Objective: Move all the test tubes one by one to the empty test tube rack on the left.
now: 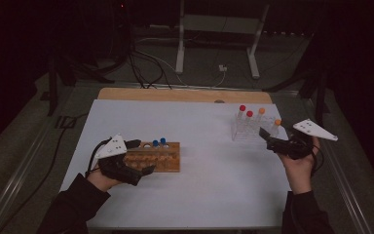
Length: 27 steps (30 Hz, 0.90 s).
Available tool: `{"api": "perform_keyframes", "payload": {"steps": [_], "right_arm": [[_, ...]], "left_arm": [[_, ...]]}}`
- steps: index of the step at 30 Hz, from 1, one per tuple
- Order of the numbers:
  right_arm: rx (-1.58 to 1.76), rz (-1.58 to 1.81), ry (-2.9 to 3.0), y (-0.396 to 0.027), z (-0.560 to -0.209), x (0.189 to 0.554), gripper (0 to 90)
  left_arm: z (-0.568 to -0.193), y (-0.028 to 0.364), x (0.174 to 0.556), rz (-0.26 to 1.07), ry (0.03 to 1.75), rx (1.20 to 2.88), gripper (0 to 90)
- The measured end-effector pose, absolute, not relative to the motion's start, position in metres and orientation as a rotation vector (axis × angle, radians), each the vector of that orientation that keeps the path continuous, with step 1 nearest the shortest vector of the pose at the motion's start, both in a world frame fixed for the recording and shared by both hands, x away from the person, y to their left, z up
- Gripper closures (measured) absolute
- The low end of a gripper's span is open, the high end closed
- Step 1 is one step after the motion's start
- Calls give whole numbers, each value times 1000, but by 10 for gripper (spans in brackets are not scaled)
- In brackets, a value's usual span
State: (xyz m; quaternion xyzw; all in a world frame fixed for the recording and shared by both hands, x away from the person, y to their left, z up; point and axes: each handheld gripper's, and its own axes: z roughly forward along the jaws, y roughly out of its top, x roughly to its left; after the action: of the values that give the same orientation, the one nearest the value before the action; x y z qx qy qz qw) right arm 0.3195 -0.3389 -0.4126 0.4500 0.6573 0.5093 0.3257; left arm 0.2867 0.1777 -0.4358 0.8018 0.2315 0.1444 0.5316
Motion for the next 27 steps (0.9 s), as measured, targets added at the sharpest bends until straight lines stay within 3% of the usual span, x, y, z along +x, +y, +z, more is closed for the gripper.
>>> {"api": "perform_keyframes", "payload": {"steps": [6,11,14,21,27], "right_arm": [[1336,1207,1687,-365,-438,337,209],[1395,1139,1710,-373,-454,347,420],[1421,1091,1723,-375,-460,353,500],[1455,1071,1736,-375,-466,368,613],[1478,1057,1740,-375,-470,377,660]], "left_arm": [[-441,183,286,350,579,1912,19],[-441,184,285,342,579,1911,19],[-442,184,285,345,580,1917,19],[-443,186,286,346,587,1915,19],[-442,185,285,346,580,1914,19]]}}
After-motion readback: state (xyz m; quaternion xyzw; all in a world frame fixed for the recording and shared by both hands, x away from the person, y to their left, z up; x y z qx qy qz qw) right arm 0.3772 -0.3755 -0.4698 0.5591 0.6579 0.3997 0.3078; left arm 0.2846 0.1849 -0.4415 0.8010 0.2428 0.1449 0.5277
